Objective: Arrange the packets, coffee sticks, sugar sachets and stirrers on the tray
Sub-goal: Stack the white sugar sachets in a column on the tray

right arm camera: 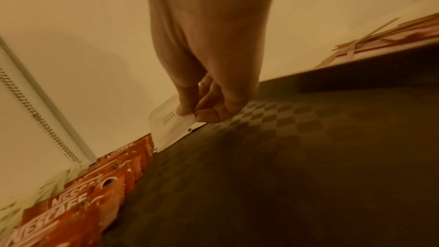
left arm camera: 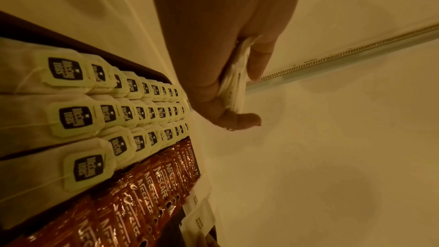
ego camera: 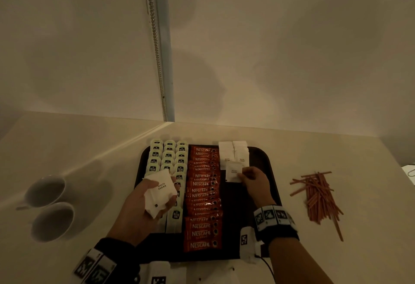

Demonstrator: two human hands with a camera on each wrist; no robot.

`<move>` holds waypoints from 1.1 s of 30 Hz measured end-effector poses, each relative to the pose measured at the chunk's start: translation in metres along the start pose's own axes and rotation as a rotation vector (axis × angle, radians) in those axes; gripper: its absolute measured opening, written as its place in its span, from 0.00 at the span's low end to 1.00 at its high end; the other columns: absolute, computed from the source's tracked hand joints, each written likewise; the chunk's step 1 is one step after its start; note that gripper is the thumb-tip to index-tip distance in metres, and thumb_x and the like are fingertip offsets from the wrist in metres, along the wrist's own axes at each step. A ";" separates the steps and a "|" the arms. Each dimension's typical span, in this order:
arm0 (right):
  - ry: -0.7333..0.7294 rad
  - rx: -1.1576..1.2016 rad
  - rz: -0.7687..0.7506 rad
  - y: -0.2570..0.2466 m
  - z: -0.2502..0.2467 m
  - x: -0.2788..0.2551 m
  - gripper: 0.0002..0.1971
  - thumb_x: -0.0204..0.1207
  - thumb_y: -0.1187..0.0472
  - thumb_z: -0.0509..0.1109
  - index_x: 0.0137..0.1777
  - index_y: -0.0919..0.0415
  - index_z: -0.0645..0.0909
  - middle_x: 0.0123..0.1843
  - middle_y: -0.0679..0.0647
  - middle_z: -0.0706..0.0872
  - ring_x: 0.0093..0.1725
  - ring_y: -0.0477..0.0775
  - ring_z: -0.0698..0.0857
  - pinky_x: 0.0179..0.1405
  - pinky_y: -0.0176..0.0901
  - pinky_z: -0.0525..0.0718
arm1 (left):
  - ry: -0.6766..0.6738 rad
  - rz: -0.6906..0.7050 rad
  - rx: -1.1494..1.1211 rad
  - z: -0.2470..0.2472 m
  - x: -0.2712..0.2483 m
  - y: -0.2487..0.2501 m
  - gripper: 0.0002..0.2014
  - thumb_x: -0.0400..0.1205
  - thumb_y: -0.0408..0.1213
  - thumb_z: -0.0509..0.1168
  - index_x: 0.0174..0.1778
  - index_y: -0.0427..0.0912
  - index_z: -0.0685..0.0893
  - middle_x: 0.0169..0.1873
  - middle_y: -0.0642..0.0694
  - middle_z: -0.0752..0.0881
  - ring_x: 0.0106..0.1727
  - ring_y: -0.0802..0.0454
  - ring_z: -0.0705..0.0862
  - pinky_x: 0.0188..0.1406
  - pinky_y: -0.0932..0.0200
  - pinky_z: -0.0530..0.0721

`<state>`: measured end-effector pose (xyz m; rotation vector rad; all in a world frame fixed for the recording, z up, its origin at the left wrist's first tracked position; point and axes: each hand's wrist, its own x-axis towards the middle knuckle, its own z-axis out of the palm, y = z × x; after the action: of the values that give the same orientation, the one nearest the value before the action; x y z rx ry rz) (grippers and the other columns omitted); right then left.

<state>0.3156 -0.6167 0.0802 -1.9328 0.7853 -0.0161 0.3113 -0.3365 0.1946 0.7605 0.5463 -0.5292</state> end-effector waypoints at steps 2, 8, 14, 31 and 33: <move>0.048 -0.013 -0.013 -0.005 0.005 0.007 0.08 0.74 0.62 0.73 0.51 0.60 0.81 0.49 0.50 0.84 0.54 0.51 0.83 0.57 0.46 0.83 | 0.017 0.004 0.003 0.002 0.002 0.000 0.11 0.84 0.31 0.53 0.53 0.36 0.81 0.34 0.36 0.90 0.47 0.39 0.83 0.26 0.58 0.87; 0.098 -0.057 -0.016 -0.017 0.015 0.019 0.11 0.74 0.61 0.74 0.53 0.64 0.80 0.51 0.56 0.85 0.48 0.47 0.80 0.47 0.39 0.77 | 0.007 -0.017 -0.013 0.001 0.004 0.002 0.12 0.84 0.33 0.52 0.54 0.36 0.80 0.37 0.36 0.90 0.50 0.38 0.83 0.27 0.58 0.87; 0.134 -0.068 0.001 -0.018 0.021 0.024 0.12 0.75 0.62 0.73 0.54 0.67 0.79 0.49 0.55 0.83 0.47 0.48 0.79 0.33 0.26 0.70 | 0.038 -0.027 -0.024 -0.001 0.011 0.002 0.12 0.85 0.36 0.53 0.55 0.36 0.80 0.41 0.34 0.89 0.49 0.37 0.82 0.23 0.56 0.87; -0.523 0.174 -0.350 -0.119 0.030 -0.068 0.11 0.75 0.56 0.71 0.55 0.57 0.82 0.50 0.52 0.89 0.49 0.49 0.88 0.51 0.43 0.88 | -0.047 0.153 0.232 0.037 0.033 0.002 0.03 0.83 0.33 0.63 0.44 0.42 0.78 0.48 0.39 0.86 0.41 0.47 0.85 0.23 0.62 0.81; -0.478 0.208 -0.359 -0.118 0.029 -0.072 0.08 0.76 0.60 0.71 0.54 0.58 0.82 0.50 0.54 0.89 0.50 0.50 0.88 0.51 0.44 0.88 | -0.053 0.127 0.161 0.038 0.033 0.002 0.04 0.84 0.31 0.61 0.45 0.42 0.79 0.48 0.39 0.86 0.41 0.46 0.85 0.26 0.61 0.83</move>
<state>0.3296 -0.5219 0.1842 -1.7557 0.1113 0.1358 0.3464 -0.3722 0.1975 0.9257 0.4063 -0.4776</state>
